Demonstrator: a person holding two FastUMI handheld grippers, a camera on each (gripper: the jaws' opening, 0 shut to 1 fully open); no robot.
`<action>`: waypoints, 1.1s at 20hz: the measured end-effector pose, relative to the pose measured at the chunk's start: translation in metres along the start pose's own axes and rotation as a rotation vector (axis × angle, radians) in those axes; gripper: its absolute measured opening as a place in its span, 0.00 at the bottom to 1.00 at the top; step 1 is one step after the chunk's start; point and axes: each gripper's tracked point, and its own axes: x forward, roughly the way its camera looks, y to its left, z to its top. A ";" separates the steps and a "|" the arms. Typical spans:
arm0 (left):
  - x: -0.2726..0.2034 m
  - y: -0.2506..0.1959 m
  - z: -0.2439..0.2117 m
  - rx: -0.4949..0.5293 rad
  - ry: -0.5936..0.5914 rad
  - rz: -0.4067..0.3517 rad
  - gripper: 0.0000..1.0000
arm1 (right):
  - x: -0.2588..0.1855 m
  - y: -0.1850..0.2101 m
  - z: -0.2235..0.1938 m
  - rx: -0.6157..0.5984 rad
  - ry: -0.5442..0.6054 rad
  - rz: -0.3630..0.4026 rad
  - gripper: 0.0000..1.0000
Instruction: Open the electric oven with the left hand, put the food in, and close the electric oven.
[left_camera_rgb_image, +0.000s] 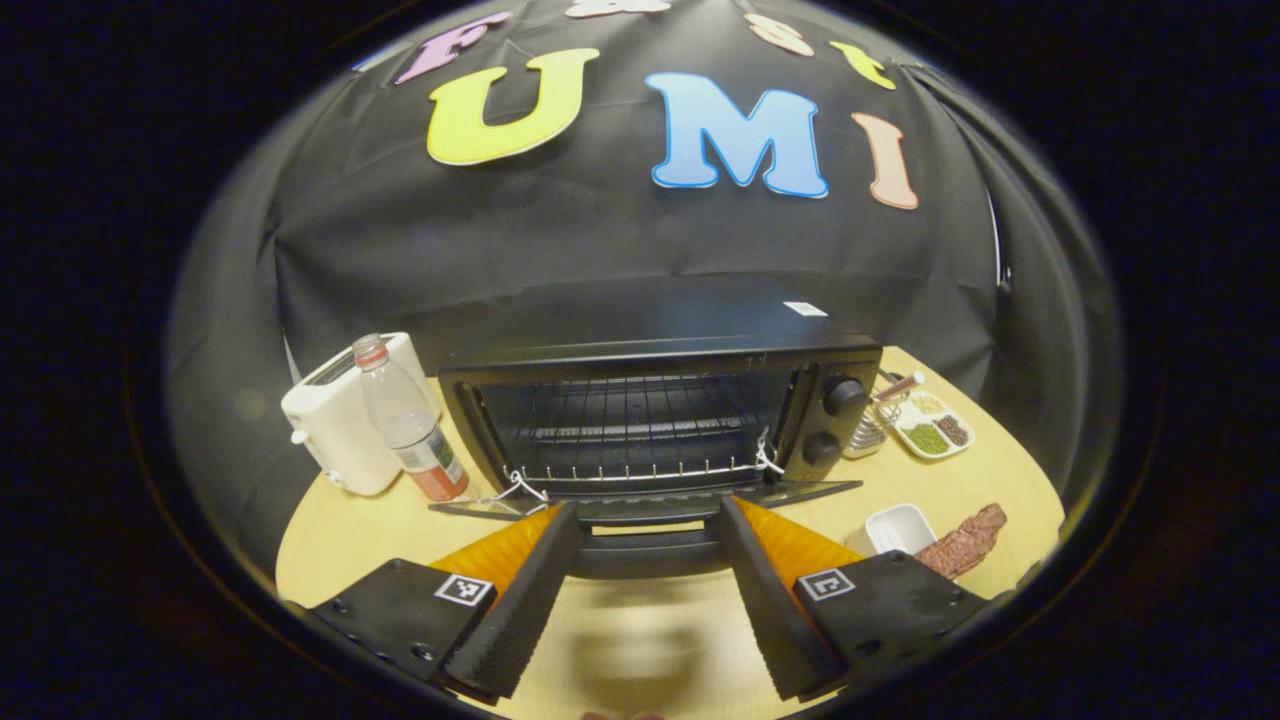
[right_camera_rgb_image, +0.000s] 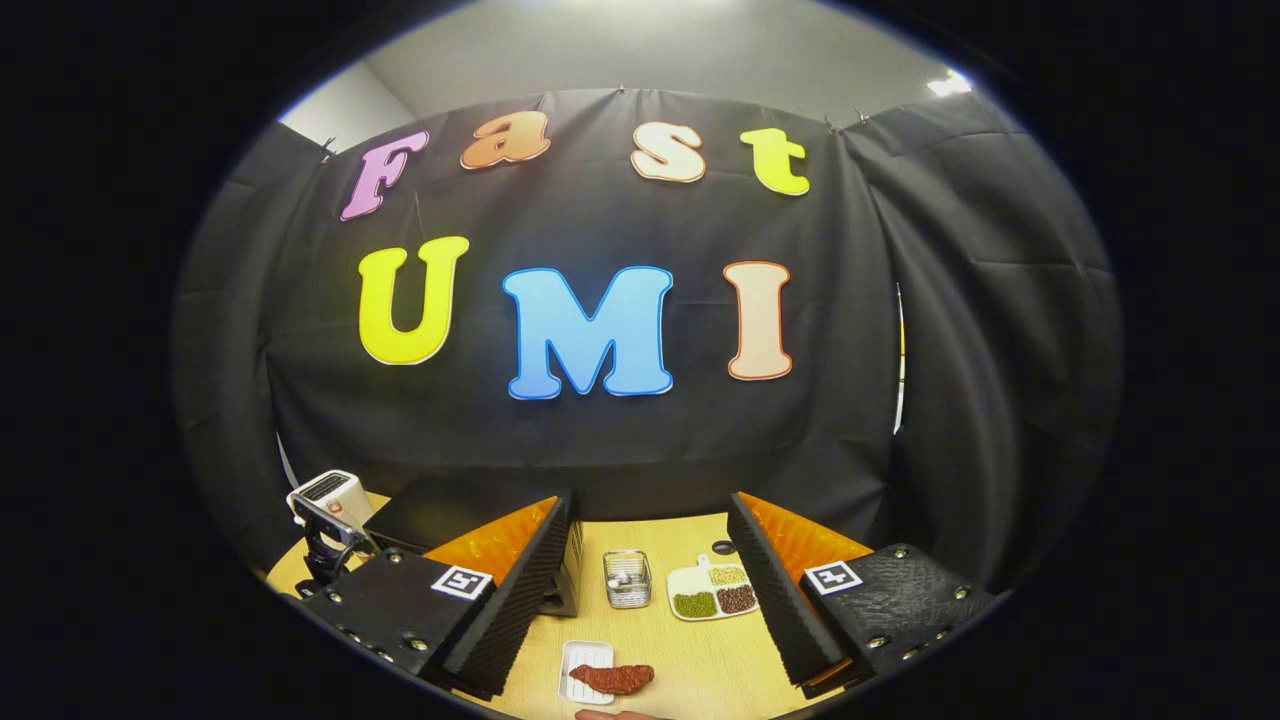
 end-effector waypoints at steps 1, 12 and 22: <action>0.000 0.000 -0.002 0.002 -0.008 -0.002 0.95 | 0.000 -0.001 -0.001 -0.001 0.002 -0.004 0.98; -0.006 -0.002 -0.039 0.017 0.019 -0.010 0.99 | -0.010 -0.003 -0.007 -0.015 0.013 -0.009 0.98; -0.025 0.024 -0.029 -0.095 -0.027 0.025 0.99 | -0.009 -0.015 -0.034 0.069 0.065 -0.011 0.98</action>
